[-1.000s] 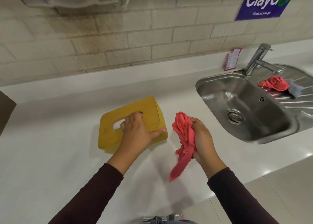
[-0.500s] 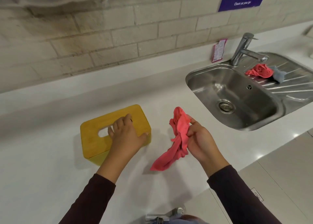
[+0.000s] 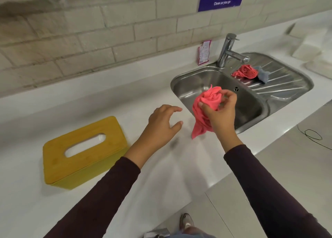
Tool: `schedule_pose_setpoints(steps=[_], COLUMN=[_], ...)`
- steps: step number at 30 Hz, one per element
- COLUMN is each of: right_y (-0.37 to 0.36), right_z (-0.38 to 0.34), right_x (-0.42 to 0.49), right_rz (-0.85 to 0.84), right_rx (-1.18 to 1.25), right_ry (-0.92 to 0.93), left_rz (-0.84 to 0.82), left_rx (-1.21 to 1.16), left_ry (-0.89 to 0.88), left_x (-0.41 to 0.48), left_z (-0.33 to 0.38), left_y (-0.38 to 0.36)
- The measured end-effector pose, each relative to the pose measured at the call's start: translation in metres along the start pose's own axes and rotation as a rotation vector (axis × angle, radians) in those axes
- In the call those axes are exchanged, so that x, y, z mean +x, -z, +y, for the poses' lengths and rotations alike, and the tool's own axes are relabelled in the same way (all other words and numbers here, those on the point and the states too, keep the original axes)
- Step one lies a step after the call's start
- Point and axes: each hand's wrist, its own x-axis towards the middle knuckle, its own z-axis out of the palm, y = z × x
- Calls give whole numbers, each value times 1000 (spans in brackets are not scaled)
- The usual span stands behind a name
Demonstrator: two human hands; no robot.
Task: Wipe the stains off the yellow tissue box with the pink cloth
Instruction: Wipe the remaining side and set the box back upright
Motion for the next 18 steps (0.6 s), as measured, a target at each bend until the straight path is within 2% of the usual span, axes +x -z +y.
schedule_pose_setpoints(steps=[3, 7, 8, 9, 11, 12, 13, 16, 18], right_y=[13, 34, 39, 45, 54, 58, 60, 65, 66], right_z=[27, 73, 82, 92, 113, 119, 123, 130, 132], right_x=[6, -23, -33, -41, -54, -60, -65, -75, -77], right_rz=[-9, -184, -245, -298, -382, -435, -510, -726, -797], right_rx=[-49, -154, -259, -443, -886, -1022, -1070, -1002, -1008], right_ry=[-2, -245, -264, -222, 2, 98, 166, 292, 359], left_rz=[-34, -135, -150, -157, -171, -173, -162, -104, -67], left_rx=[-11, -4, -7, -11, 1, 14, 17, -24, -38], left_ry=[3, 73, 89, 98, 125, 139, 153, 221, 245], left_x=[14, 13, 10, 7, 1, -2, -5, -14, -20], left_z=[9, 7, 5, 3, -1, -2, -4, -5, -8], left_y=[-30, -75, -83, -91, -104, -109, -112, -118, -119])
